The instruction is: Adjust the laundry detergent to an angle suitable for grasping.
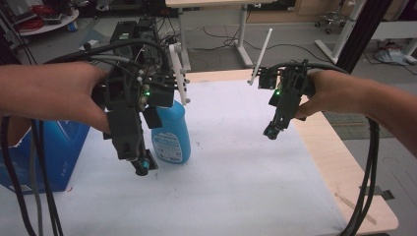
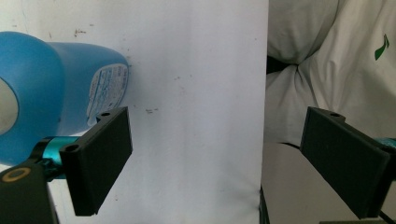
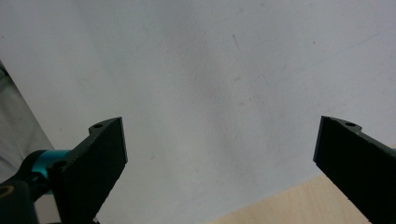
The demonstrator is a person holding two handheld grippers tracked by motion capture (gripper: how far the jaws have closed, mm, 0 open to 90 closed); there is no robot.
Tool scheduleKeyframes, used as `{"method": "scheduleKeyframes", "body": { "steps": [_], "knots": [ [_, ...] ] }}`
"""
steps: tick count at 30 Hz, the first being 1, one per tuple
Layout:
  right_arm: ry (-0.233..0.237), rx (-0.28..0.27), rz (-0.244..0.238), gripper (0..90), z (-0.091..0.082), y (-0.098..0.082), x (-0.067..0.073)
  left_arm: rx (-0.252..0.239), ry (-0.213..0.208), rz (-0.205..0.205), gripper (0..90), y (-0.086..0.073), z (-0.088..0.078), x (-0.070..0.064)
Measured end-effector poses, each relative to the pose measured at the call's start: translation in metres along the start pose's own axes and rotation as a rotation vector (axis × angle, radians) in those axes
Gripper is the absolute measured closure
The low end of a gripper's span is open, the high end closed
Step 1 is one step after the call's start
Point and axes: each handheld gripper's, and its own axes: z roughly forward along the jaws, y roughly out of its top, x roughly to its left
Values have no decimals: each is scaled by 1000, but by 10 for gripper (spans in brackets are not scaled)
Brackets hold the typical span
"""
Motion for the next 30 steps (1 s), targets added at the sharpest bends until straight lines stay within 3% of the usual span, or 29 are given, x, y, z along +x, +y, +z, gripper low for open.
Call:
{"method": "scheduleKeyframes", "body": {
  "steps": [14, 20, 30],
  "knots": [
    [-1, -84, 18, 18, 1, -8, 5, -5, 13, -2, 93, -3, -2, -4],
    [12, -172, 53, 18, -3, -15, 9, -6, 12, 4, 93, -4, 0, -5],
    [54, -335, 124, 18, 11, -27, 17, -6, 11, 4, 93, -5, 1, -6]
  ]
}}
